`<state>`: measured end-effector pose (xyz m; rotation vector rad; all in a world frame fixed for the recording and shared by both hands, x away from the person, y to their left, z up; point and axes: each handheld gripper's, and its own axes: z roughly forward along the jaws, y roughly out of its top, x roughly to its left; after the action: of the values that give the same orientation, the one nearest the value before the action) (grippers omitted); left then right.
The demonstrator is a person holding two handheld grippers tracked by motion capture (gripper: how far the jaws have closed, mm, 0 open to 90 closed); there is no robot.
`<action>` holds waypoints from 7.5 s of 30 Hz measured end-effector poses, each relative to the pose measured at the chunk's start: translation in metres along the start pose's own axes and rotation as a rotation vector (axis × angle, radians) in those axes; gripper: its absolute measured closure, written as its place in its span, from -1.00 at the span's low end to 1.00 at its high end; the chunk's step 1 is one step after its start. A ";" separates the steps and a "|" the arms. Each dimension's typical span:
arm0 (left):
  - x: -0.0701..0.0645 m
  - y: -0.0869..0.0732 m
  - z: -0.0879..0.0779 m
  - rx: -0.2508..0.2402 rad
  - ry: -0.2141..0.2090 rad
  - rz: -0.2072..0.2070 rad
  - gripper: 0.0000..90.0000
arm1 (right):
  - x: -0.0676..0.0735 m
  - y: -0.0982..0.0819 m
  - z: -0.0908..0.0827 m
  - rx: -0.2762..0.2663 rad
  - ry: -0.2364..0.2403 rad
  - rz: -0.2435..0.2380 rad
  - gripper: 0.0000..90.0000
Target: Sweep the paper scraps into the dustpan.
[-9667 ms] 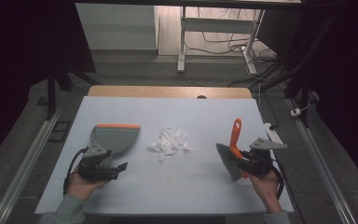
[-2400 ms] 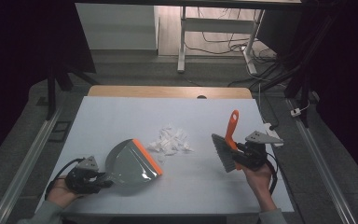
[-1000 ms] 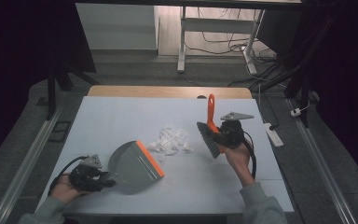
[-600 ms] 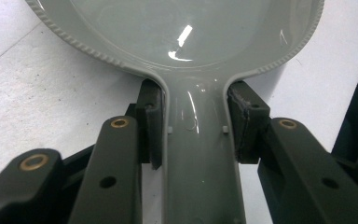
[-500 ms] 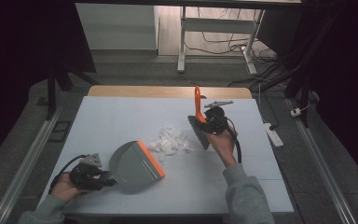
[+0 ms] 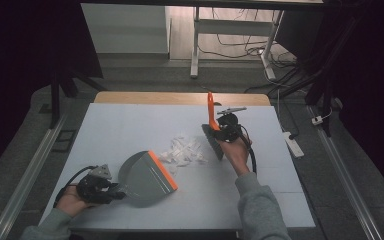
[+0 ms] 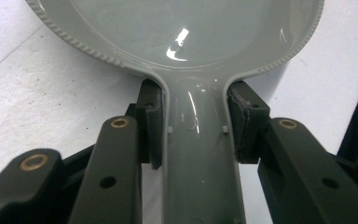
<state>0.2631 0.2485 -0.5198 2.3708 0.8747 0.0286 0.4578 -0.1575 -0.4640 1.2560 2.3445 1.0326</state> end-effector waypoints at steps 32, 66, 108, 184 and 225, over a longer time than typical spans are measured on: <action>0.001 0.006 0.003 0.013 -0.011 -0.005 0.36 | 0.077 0.010 0.038 0.090 0.112 -0.163 0.57; 0.001 0.007 0.003 0.015 -0.010 -0.006 0.36 | 0.073 0.023 0.004 -0.068 0.140 -0.141 0.57; 0.001 0.006 0.003 0.013 -0.011 -0.006 0.36 | 0.076 0.045 0.074 0.176 0.118 -0.220 0.57; -0.001 0.007 0.004 0.012 -0.004 -0.010 0.36 | 0.090 0.030 0.022 0.027 0.184 -0.205 0.57; -0.002 0.010 0.006 0.009 0.001 -0.009 0.36 | 0.155 0.029 0.019 0.012 0.350 -0.287 0.57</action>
<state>0.2690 0.2376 -0.5189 2.3756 0.8881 0.0226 0.3959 -0.0129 -0.4445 0.7548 2.6893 1.2178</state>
